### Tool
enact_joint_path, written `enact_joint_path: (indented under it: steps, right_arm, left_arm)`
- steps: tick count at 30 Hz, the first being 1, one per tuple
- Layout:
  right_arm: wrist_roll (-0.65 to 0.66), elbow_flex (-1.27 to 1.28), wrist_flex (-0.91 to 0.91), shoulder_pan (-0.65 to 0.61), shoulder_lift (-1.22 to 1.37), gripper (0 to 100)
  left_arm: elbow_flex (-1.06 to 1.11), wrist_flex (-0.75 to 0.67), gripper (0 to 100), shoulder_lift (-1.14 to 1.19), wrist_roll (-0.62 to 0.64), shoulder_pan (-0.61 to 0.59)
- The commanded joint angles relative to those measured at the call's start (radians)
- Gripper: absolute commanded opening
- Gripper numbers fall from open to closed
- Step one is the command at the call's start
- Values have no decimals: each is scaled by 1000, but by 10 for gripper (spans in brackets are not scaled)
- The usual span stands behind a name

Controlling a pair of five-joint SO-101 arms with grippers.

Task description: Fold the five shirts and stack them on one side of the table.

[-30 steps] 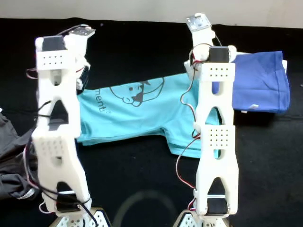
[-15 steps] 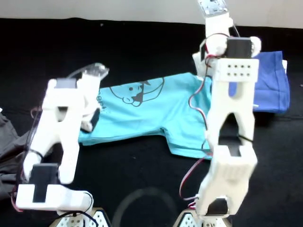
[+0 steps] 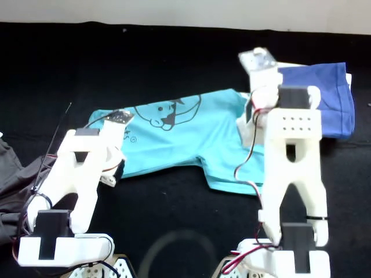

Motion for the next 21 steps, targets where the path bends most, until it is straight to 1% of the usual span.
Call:
enact_joint_path:
  steps: [1, 3, 6, 8, 14, 17, 21]
  right_arm:
    - [38, 268, -177, 5, -84, 6]
    - [94, 392, -262, 5, -101, 6]
    - [186, 522, -366, 10, -105, 9]
    - [224, 572, -437, 12, -104, 9]
    - [230, 613, -562, 7, -101, 10]
    - [230, 610, -575, 7, -59, 10]
    - [230, 605, -570, 7, 65, 10]
  left_arm:
    - [45, -117, 9, -35, 5, -4]
    - [77, -170, 9, -36, 5, -4]
    - [90, -187, 9, -45, 5, -4]
    - [94, -192, 9, -44, 5, -4]
    - [94, -192, 9, -38, 23, -4]
    - [93, -193, 9, -36, 92, -5]
    - [93, -207, 9, -38, 103, -30]
